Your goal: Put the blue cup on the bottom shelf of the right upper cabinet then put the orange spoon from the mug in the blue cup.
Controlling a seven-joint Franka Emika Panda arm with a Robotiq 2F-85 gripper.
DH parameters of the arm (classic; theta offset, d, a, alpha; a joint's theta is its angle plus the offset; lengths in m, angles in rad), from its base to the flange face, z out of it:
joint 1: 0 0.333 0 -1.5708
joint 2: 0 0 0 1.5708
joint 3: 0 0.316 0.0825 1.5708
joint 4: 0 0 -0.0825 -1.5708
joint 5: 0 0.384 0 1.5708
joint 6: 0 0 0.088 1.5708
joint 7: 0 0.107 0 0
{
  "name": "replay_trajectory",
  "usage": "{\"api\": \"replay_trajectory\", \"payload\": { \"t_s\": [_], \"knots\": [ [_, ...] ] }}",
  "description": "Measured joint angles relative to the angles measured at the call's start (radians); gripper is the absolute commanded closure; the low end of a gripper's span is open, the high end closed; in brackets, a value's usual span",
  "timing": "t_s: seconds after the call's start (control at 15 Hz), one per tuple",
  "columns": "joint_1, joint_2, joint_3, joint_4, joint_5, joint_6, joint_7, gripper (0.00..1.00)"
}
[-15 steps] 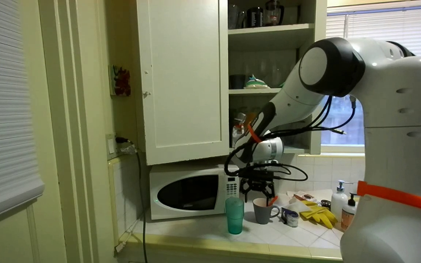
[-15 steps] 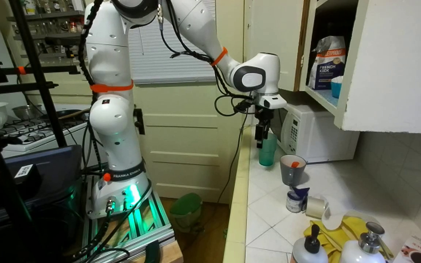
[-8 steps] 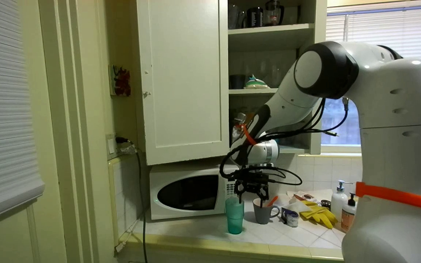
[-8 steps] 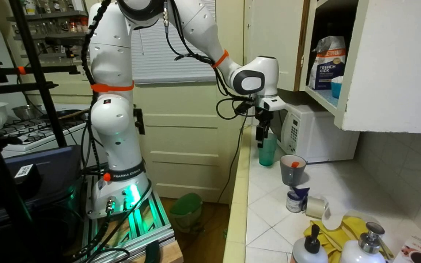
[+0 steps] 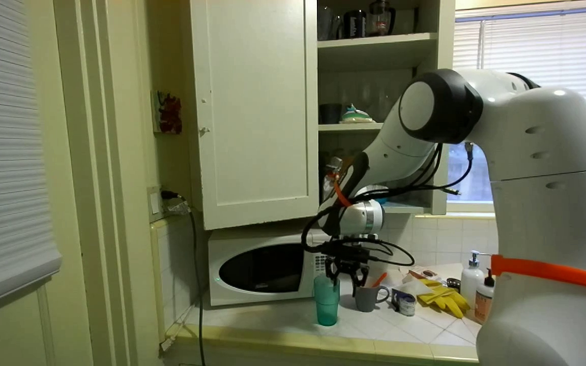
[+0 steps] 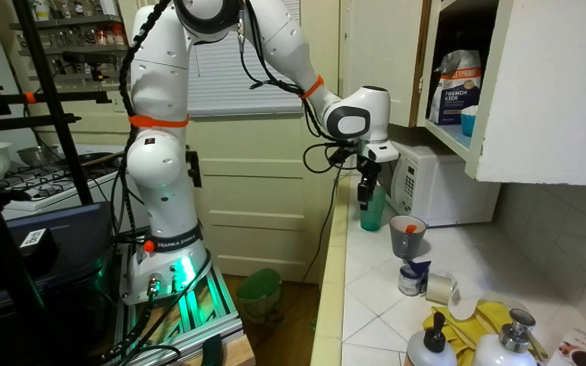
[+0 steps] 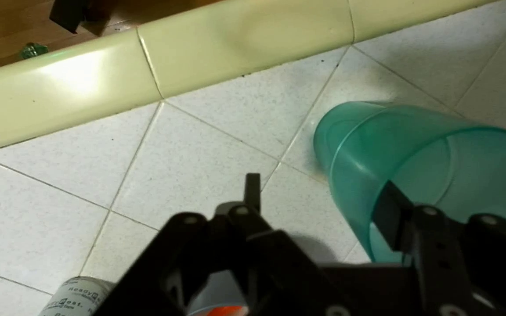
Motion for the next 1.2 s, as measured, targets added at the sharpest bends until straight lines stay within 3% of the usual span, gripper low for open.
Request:
{"api": "replay_trajectory", "payload": {
  "t_s": [0.33,1.2],
  "knots": [
    [0.0,0.03,-0.002,0.03,0.009,0.001,0.0,1.0],
    [0.008,0.024,-0.008,0.055,0.042,0.0,0.0,0.99]
  ]
}}
